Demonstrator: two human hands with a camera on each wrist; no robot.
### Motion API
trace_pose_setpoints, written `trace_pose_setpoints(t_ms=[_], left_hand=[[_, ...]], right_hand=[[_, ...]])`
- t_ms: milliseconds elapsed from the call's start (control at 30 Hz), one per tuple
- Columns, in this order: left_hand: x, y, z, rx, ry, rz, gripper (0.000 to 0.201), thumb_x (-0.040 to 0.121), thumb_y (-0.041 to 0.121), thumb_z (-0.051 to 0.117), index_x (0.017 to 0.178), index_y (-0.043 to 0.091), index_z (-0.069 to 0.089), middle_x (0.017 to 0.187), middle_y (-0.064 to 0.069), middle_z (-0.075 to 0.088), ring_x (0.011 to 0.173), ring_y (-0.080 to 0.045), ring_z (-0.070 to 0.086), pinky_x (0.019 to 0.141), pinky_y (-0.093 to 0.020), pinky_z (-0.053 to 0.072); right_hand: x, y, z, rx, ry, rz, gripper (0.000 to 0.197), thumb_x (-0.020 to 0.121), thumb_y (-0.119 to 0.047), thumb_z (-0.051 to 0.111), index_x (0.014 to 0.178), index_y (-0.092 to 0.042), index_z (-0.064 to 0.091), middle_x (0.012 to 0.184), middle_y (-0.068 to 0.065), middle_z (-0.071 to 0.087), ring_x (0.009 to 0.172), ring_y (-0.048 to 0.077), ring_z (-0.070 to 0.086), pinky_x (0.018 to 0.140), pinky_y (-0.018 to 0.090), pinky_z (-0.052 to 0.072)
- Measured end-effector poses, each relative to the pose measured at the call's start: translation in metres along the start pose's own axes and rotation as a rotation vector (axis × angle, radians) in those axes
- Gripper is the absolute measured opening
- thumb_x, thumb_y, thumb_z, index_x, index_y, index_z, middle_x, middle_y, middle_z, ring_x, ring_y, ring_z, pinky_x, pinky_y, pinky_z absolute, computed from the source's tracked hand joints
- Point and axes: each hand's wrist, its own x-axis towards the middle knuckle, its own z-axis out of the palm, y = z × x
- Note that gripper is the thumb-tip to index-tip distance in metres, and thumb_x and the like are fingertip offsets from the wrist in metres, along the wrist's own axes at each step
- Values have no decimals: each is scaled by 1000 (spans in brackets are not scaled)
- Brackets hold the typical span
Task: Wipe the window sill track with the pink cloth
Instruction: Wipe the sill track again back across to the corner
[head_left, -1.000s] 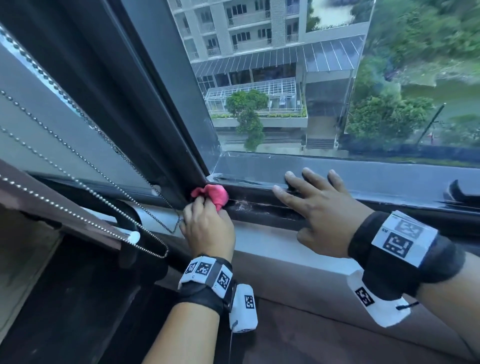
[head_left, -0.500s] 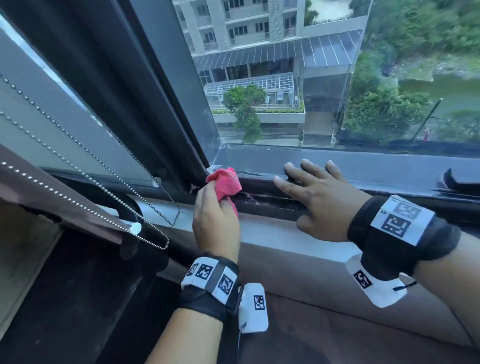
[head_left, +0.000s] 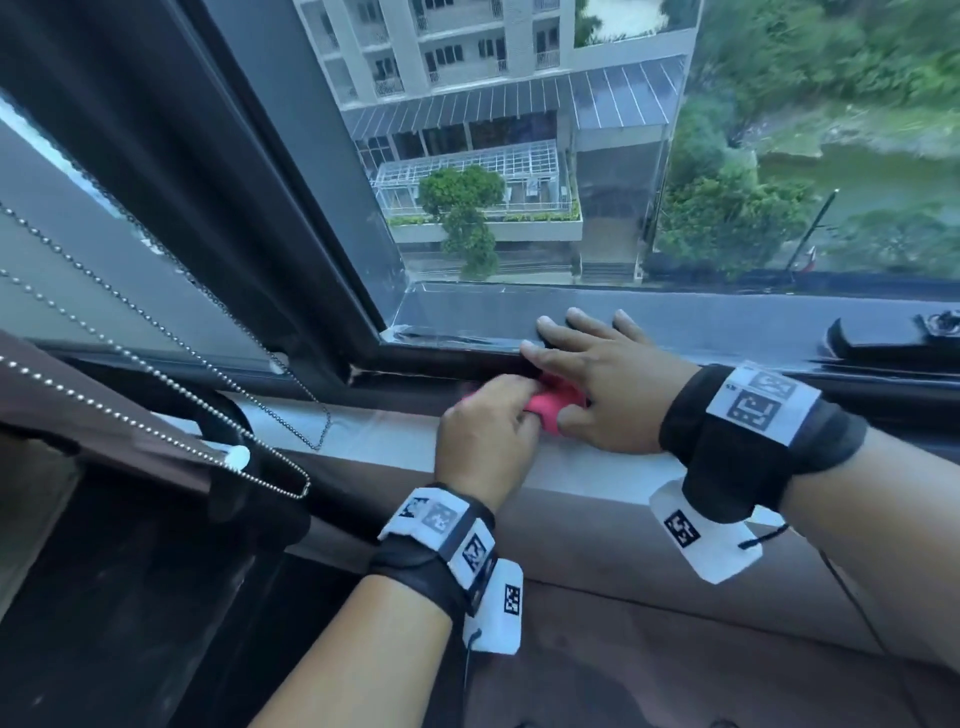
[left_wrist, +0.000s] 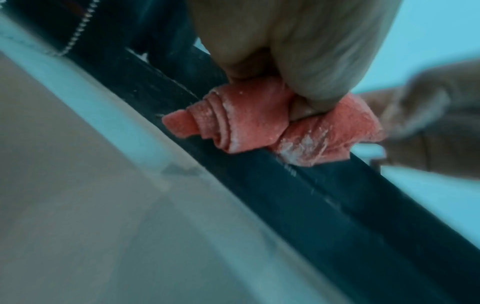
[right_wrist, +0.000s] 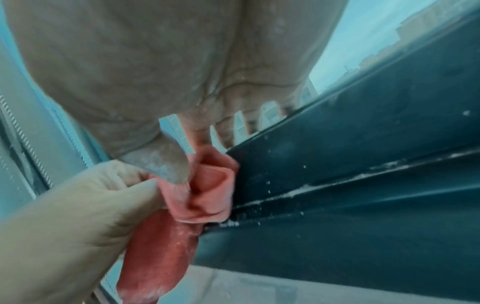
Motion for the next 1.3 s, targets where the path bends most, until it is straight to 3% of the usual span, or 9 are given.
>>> trace_pose_setpoints(t_ms=[100,233,400,567,700,800,1033,1200,1300], left_hand=[[11,-6,-15,-170,175,-86,30,82,10,58,98,29,74,98,14,71,91,-10,64,84,-29,52],[12,0,8,50,257,268,41,75,2,60,109,18,74,110,2,70,102,-22,61,91,-30,50],[-3,-4,55,169,159,521,35,85,2,64,113,22,73,123,-3,66,106,-21,62,88,-32,52],[-13,-11,24,124,70,448,25,76,12,64,95,25,75,103,8,67,98,-15,63,68,-34,56],[2,6,23,125,215,529,27,85,8,68,108,20,75,106,-1,66,97,-24,64,73,-35,56],[4,11,44,184,154,685,22,95,9,61,111,18,73,107,0,67,93,-23,63,74,-35,55],[3,-6,12,209,61,370,18,74,26,71,92,27,75,89,9,65,81,-16,62,58,-33,54],[7,38,33,177,224,629,13,92,17,64,84,18,74,80,-2,63,72,-21,57,54,-33,47],[3,28,63,201,178,692,21,95,9,54,100,17,72,88,-3,65,74,-24,57,58,-37,50]], right_hand=[[-7,10,-24,191,-56,53,71,88,-34,50,150,-36,16,158,-7,22,145,16,18,117,38,13],[-13,29,-42,449,-9,185,66,85,-36,54,145,-42,29,144,-15,46,130,9,44,106,23,30],[-13,35,-37,624,25,219,59,82,-36,54,140,-40,42,137,-17,53,129,6,45,109,23,28],[-22,37,-31,632,-23,169,61,85,-24,57,142,-36,40,141,-17,49,132,2,41,114,27,28],[-24,38,-28,547,3,159,60,83,-32,54,140,-41,41,144,-17,46,132,7,42,111,25,30],[-24,38,-27,569,3,139,58,85,-26,54,140,-39,42,144,-19,45,130,0,40,103,15,28],[-25,37,-30,615,1,147,54,85,-23,57,135,-42,48,137,-21,51,124,2,47,98,16,32],[-22,36,-24,675,-7,165,56,80,-18,53,128,-47,53,131,-22,56,115,1,53,98,18,40],[-21,38,-22,723,-38,152,61,80,-13,52,133,-43,50,134,-23,54,121,-5,49,99,13,34]])
